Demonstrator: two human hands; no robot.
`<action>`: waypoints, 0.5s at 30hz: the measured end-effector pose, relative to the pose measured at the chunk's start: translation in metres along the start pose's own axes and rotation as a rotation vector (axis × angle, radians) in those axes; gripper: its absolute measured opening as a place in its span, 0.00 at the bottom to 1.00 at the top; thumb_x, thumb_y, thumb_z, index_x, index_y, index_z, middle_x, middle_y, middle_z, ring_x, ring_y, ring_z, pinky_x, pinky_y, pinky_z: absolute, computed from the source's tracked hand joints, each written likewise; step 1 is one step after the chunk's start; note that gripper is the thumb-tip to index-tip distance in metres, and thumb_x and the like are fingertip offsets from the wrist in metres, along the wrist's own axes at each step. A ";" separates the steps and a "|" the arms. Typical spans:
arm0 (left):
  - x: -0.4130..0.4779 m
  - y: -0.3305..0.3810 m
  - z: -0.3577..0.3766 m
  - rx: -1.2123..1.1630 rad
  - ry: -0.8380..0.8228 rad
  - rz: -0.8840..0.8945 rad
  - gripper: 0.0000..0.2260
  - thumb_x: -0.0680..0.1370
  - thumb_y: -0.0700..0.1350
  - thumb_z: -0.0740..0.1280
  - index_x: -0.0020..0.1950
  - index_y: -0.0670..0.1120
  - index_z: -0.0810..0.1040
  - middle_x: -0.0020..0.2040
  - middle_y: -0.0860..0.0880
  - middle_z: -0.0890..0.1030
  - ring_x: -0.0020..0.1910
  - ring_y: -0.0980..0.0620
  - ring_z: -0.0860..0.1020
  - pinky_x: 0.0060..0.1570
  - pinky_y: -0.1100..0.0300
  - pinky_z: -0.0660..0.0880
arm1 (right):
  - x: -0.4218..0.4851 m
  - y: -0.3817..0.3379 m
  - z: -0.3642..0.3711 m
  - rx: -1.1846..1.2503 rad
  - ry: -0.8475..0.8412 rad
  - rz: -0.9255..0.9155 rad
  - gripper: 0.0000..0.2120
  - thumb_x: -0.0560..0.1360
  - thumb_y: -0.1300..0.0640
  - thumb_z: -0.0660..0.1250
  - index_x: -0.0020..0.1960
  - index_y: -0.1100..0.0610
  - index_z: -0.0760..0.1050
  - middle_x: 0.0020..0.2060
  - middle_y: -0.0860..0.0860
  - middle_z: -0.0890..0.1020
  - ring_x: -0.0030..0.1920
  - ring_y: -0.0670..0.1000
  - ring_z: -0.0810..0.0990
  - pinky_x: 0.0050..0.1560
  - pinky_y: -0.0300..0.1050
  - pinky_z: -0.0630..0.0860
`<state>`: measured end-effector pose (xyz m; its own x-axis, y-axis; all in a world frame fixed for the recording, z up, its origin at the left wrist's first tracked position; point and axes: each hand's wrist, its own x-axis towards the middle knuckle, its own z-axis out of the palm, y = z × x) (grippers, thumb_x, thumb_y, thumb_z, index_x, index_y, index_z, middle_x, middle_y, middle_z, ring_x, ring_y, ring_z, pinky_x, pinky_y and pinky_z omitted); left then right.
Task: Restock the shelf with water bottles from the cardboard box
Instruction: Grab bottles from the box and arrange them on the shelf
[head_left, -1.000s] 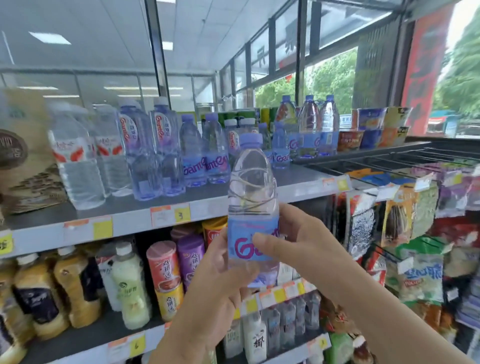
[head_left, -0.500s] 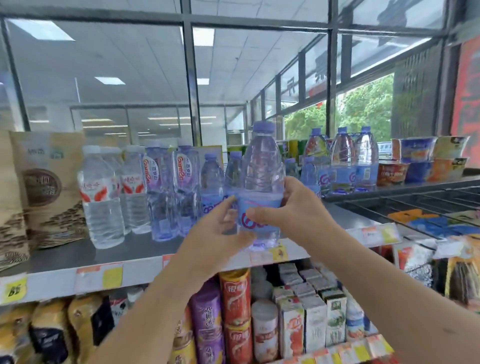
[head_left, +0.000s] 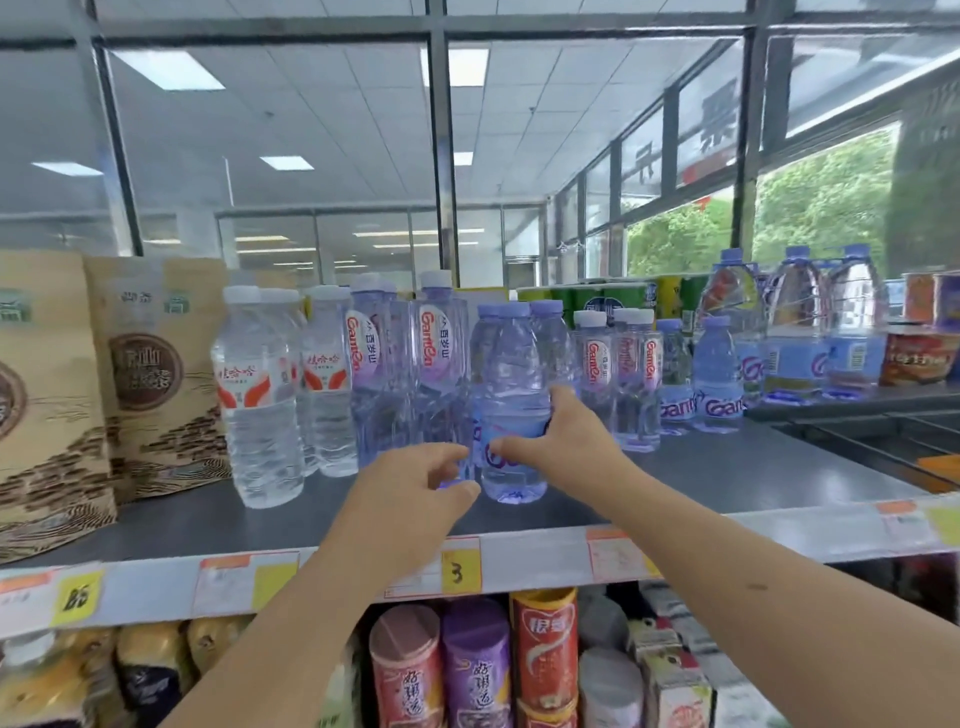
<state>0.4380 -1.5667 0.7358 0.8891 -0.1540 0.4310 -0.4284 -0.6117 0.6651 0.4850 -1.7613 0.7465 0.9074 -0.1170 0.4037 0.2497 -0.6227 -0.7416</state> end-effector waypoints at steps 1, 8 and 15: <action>0.003 -0.001 0.002 -0.002 0.001 0.007 0.19 0.76 0.50 0.71 0.68 0.55 0.77 0.60 0.57 0.81 0.58 0.60 0.78 0.62 0.60 0.72 | 0.002 0.000 0.002 0.003 -0.009 -0.008 0.33 0.66 0.45 0.78 0.64 0.56 0.68 0.50 0.55 0.82 0.48 0.53 0.82 0.50 0.54 0.80; 0.012 -0.011 0.018 -0.036 0.002 0.048 0.19 0.76 0.48 0.70 0.68 0.53 0.78 0.60 0.57 0.81 0.58 0.62 0.78 0.56 0.66 0.70 | 0.003 0.005 0.012 -0.017 -0.046 -0.006 0.48 0.66 0.49 0.79 0.77 0.51 0.55 0.61 0.50 0.79 0.58 0.53 0.80 0.60 0.53 0.78; 0.011 -0.017 0.019 -0.031 0.052 0.036 0.18 0.76 0.50 0.71 0.66 0.54 0.79 0.58 0.57 0.83 0.56 0.61 0.79 0.56 0.64 0.73 | 0.001 0.004 0.014 -0.041 -0.034 -0.038 0.47 0.64 0.47 0.80 0.75 0.49 0.57 0.63 0.49 0.78 0.61 0.53 0.79 0.63 0.54 0.76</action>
<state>0.4577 -1.5730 0.7178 0.8638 -0.1348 0.4855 -0.4656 -0.5818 0.6669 0.4920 -1.7531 0.7360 0.9087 -0.0671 0.4120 0.2702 -0.6577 -0.7031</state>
